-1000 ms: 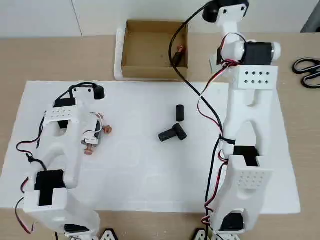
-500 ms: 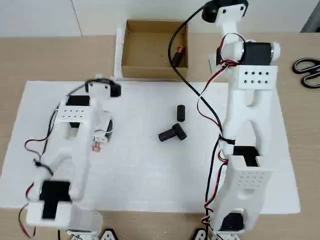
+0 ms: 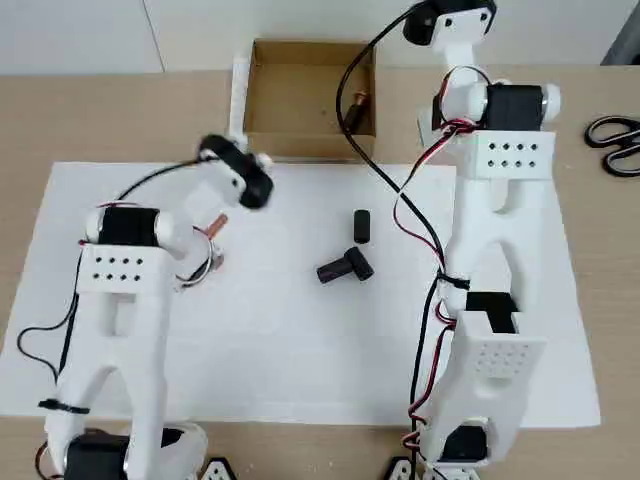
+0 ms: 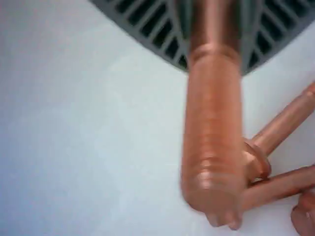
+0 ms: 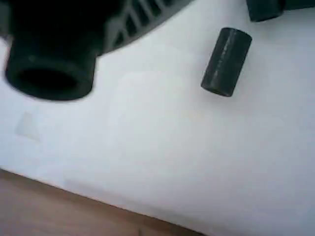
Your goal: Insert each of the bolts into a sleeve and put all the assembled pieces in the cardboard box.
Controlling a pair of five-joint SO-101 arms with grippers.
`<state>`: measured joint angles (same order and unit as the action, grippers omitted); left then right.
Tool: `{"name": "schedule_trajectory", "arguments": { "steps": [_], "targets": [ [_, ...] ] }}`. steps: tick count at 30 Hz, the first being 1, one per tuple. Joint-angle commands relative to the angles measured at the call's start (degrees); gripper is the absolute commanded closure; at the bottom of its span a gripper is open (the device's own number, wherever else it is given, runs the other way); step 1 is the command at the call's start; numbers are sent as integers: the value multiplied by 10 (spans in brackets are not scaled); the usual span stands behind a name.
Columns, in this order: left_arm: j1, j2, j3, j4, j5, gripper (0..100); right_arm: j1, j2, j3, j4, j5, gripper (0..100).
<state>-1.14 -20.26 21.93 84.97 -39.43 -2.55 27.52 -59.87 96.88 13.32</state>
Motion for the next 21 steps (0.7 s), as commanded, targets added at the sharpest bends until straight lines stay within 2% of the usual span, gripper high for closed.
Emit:
{"name": "schedule_trajectory", "arguments": {
  "steps": [1,6,10,16,21],
  "targets": [
    [5,-27,-2,-3,-129,994,6,-38,-3,-3,1,995],
    [3,-26,37,-2,-336,994,6,-38,-3,-3,1,995],
    [3,-26,94,-29,-459,994,6,-38,-3,-3,1,995],
    [2,-26,174,-155,-511,994,5,-37,-3,-3,1,995],
    [2,-26,201,-175,-509,994,5,-37,-3,-3,1,995]
  ]
}}
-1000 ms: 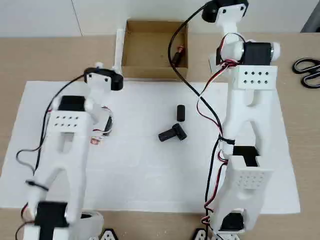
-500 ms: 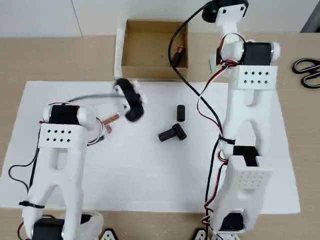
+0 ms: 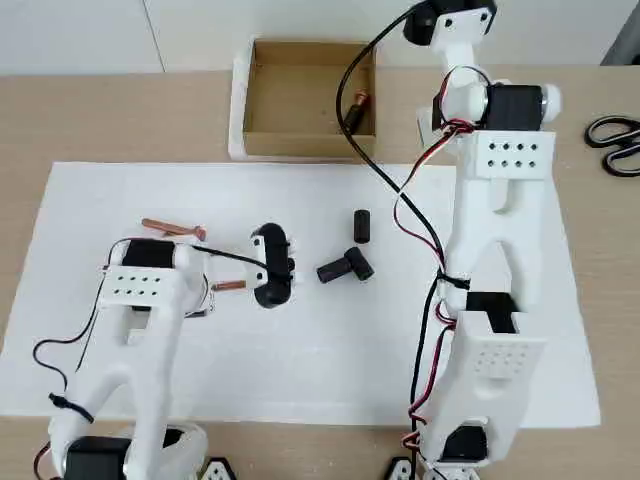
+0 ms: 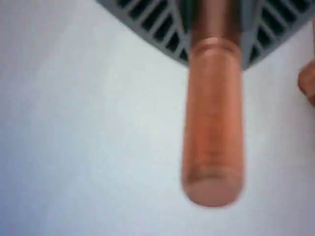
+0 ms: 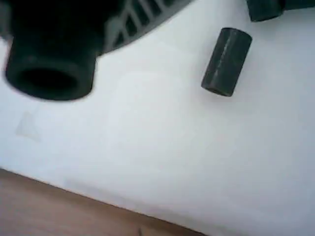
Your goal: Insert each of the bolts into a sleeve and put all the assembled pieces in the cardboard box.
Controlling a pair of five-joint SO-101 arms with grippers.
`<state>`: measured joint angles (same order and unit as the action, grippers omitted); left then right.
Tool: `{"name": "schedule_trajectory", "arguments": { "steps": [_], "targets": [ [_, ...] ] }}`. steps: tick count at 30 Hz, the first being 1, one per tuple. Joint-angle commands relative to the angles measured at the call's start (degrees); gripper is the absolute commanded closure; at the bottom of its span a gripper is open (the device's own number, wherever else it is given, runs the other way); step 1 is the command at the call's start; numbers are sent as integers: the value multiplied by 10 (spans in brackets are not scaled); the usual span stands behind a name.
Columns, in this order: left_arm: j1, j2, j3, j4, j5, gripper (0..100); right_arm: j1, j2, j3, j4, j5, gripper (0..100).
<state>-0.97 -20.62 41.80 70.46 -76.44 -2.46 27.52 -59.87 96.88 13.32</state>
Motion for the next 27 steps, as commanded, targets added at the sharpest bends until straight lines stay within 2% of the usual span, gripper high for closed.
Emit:
{"name": "schedule_trajectory", "arguments": {
  "steps": [1,6,12,20,24,27],
  "targets": [
    [0,-23,2,-30,-139,993,4,-37,-3,-3,1,995],
    [1,-23,2,-29,-138,991,2,-37,-3,-3,1,995],
    [2,-23,2,-33,-100,923,1,-37,-3,-3,1,995],
    [1,-27,-1,-32,-93,923,1,-37,-3,-3,1,995],
    [4,-28,-21,-32,-21,924,1,-37,-3,-3,1,995],
    [4,-28,-73,-33,97,924,1,-37,-3,-3,1,995]
  ]
}}
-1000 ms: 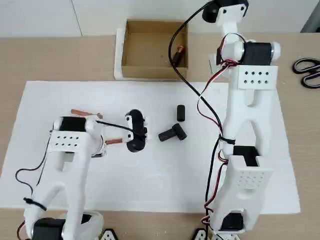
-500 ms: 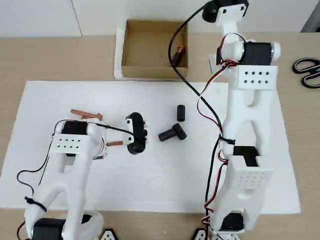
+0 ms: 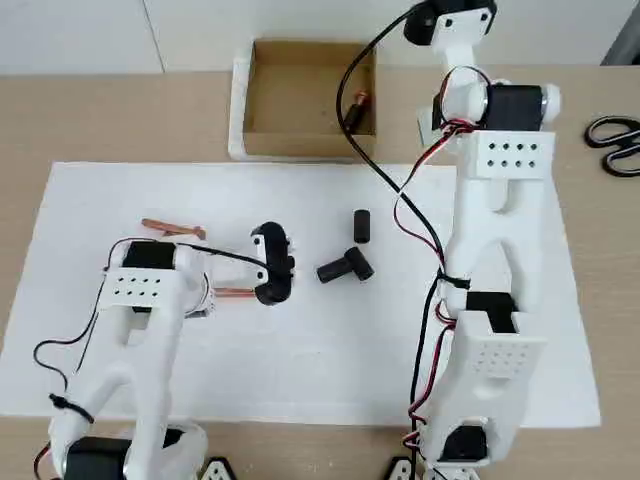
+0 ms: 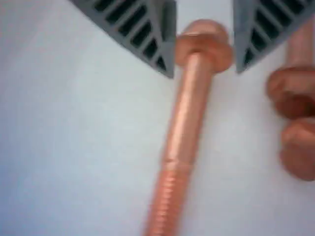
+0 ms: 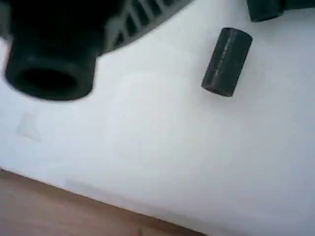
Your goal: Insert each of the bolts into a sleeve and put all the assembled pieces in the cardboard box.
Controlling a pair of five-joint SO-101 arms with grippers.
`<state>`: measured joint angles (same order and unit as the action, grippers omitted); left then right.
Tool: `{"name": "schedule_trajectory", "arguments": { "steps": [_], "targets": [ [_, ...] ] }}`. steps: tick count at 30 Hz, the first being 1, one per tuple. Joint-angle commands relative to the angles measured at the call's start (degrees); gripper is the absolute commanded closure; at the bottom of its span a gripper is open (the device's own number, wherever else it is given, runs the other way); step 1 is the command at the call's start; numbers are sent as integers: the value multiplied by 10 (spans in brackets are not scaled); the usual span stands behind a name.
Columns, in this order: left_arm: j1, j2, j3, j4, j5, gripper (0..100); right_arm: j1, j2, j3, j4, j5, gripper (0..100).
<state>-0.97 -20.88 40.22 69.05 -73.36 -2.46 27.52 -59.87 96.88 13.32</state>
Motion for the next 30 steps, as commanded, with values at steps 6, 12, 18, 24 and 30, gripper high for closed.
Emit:
{"name": "schedule_trajectory", "arguments": {
  "steps": [6,12,18,24,30],
  "targets": [
    [-8,-26,-185,14,537,923,1,-37,-3,-3,1,995],
    [36,-26,-287,187,961,922,1,-37,-3,-3,1,995],
    [63,-22,-291,287,1116,921,0,-37,-3,-2,1,995],
    [43,-20,-156,134,1188,920,0,-38,-3,-2,-18,995],
    [5,-20,-60,9,1239,860,0,-38,-3,-2,-23,995]
  ]
}}
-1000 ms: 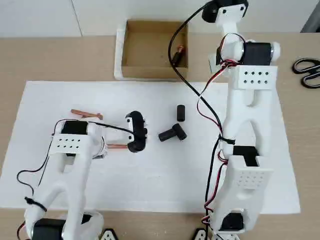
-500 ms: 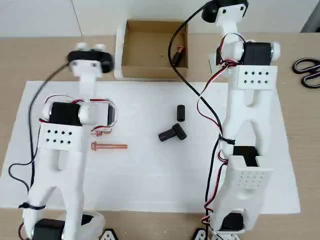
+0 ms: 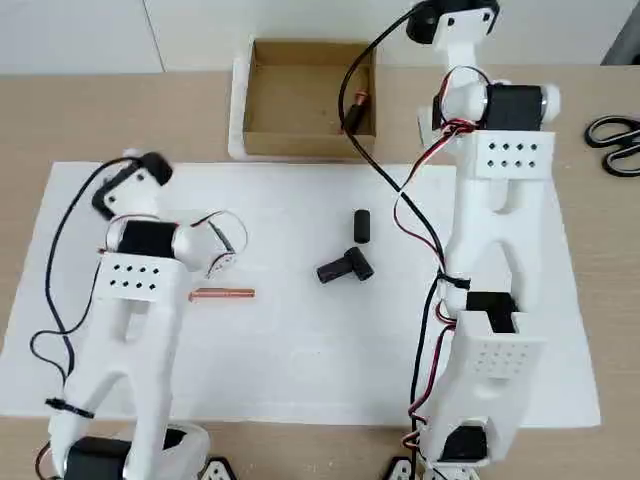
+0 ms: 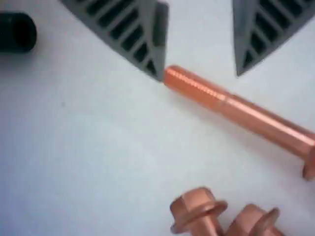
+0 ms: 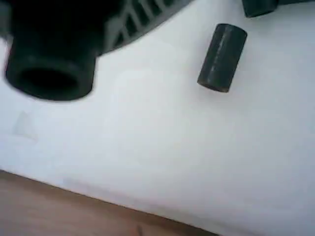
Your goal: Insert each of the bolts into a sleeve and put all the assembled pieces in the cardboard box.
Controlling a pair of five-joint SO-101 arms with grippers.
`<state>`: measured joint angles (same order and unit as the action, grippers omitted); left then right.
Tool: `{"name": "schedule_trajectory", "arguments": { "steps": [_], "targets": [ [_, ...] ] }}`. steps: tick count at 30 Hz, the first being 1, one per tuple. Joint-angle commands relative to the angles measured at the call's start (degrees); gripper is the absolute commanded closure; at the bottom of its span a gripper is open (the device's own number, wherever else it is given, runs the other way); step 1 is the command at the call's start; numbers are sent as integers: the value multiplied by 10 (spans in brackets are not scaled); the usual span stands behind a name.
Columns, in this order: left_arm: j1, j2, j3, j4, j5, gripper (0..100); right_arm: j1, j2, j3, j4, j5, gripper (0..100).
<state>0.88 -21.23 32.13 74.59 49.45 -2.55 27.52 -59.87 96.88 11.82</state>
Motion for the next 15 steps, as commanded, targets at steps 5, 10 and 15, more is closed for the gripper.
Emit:
{"name": "schedule_trajectory", "arguments": {
  "steps": [5,10,15],
  "targets": [
    [-29,-17,51,-55,44,788,1,-38,-3,-2,-8,995],
    [-30,-17,88,-78,45,786,1,-38,-3,-2,-8,995],
    [-30,-18,152,-151,46,786,1,-38,-2,-2,-8,995]
  ]
}}
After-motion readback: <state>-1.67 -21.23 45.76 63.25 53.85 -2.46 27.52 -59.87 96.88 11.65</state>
